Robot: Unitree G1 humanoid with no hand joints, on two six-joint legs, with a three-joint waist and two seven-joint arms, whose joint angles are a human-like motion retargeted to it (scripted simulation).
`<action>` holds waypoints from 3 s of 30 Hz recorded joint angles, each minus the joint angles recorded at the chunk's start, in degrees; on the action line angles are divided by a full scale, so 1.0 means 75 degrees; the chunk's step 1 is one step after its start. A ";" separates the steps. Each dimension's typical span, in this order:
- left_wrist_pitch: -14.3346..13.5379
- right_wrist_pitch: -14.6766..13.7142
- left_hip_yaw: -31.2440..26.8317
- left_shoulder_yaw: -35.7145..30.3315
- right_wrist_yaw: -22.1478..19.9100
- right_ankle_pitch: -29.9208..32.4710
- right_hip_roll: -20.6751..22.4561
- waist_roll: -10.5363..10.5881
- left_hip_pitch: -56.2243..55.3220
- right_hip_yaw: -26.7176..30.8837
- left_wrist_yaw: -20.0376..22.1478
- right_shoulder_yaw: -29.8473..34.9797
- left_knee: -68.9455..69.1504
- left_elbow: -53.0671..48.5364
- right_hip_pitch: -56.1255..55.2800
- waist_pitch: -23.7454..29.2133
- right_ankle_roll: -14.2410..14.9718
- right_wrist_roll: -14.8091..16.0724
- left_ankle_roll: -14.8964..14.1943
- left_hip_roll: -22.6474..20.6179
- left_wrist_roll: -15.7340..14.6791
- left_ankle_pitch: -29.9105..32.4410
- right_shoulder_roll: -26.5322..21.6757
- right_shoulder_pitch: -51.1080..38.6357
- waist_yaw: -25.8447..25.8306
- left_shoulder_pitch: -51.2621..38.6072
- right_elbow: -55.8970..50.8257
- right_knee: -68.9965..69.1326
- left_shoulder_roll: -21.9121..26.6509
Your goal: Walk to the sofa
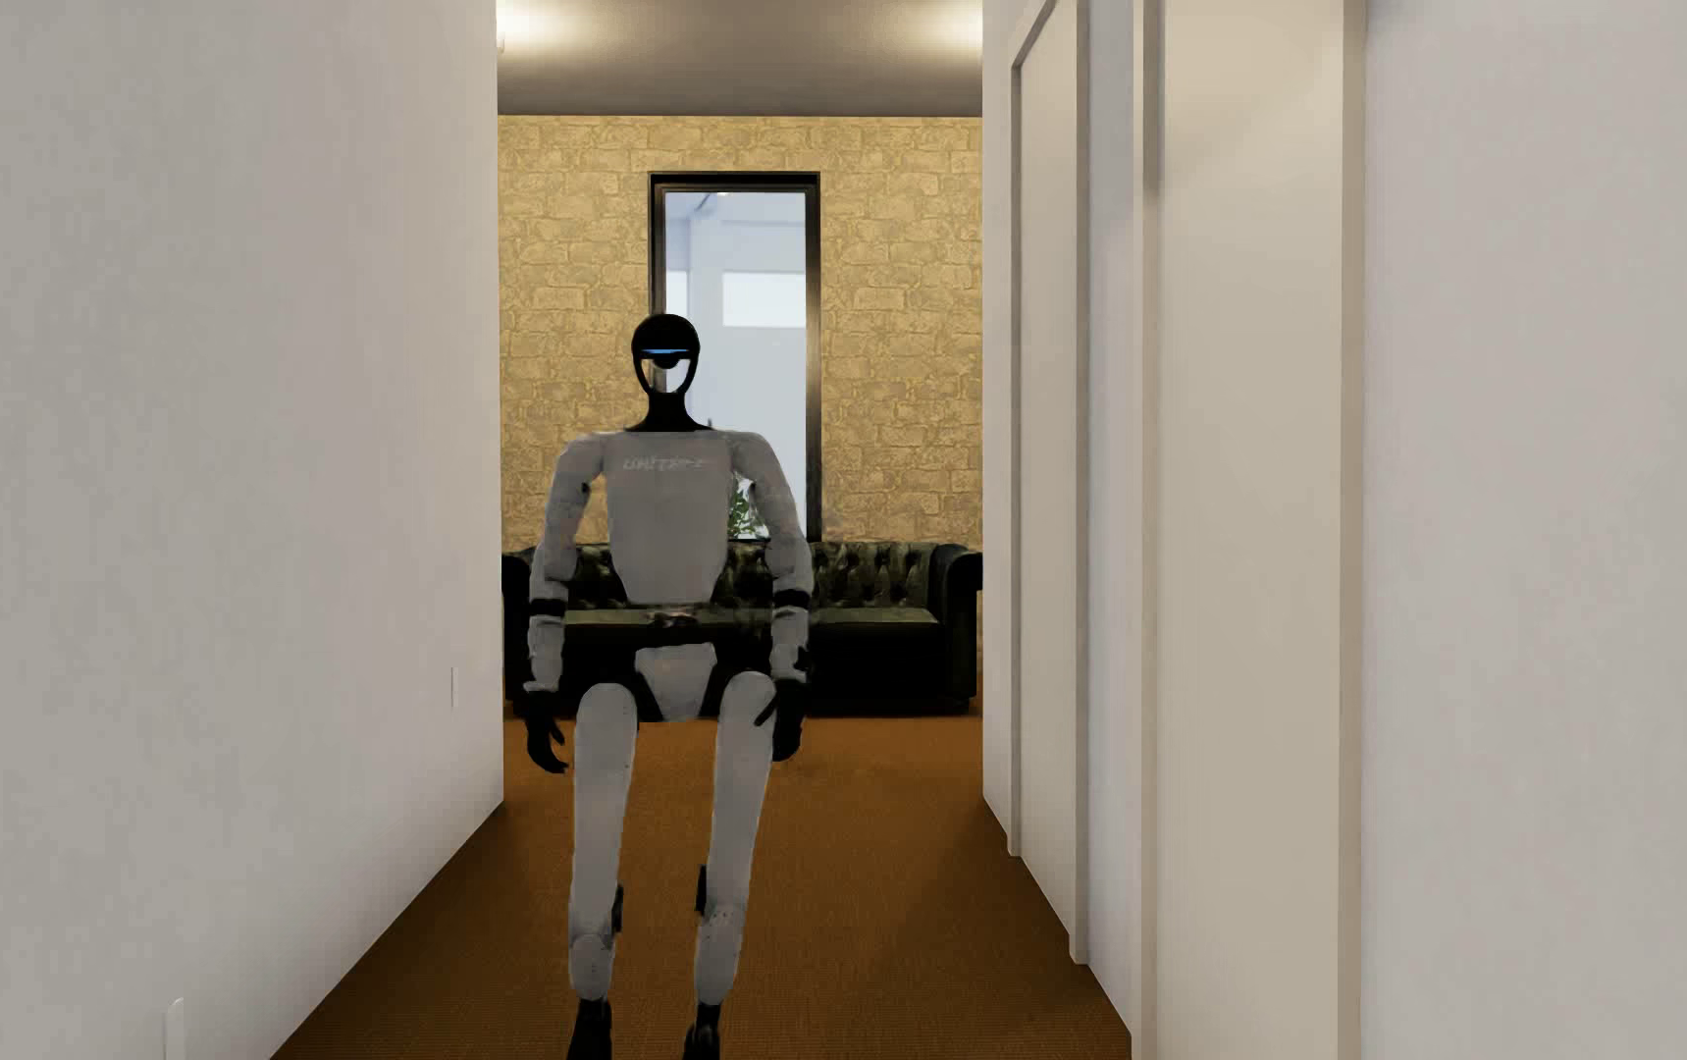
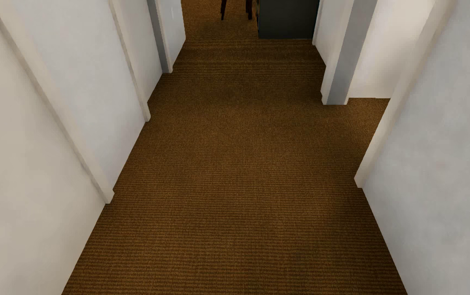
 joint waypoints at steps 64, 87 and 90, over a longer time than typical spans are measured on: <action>0.0000 0.0000 0.0000 0.1384 0.0000 0.1077 0.0322 0.0316 0.3065 0.0000 0.0000 -0.0081 -0.1686 -0.1755 -0.3668 0.0340 0.0000 0.0000 0.0000 0.0598 0.0000 -0.3581 -0.0669 0.1000 -0.2167 -0.1795 0.0033 -0.2933 0.0830; 0.0000 0.0000 0.0000 -0.1613 0.0000 0.3568 -0.0428 -0.0536 -0.3207 0.0000 0.0000 -0.1414 0.1084 0.1659 0.2907 0.0339 0.0000 0.0000 0.0000 0.0298 0.0000 0.1514 -0.0349 -0.1271 0.2040 0.1026 -0.2023 0.0710 0.0337; 0.0000 0.0000 0.0000 -0.0647 0.0000 0.0877 0.0170 -0.0160 -0.0347 0.0000 0.0000 -0.0152 -0.0231 0.0610 0.0622 0.0481 0.0000 0.0000 0.0000 0.0025 0.0000 0.0024 -0.0178 -0.0384 0.0424 0.0046 -0.0518 0.1985 0.0320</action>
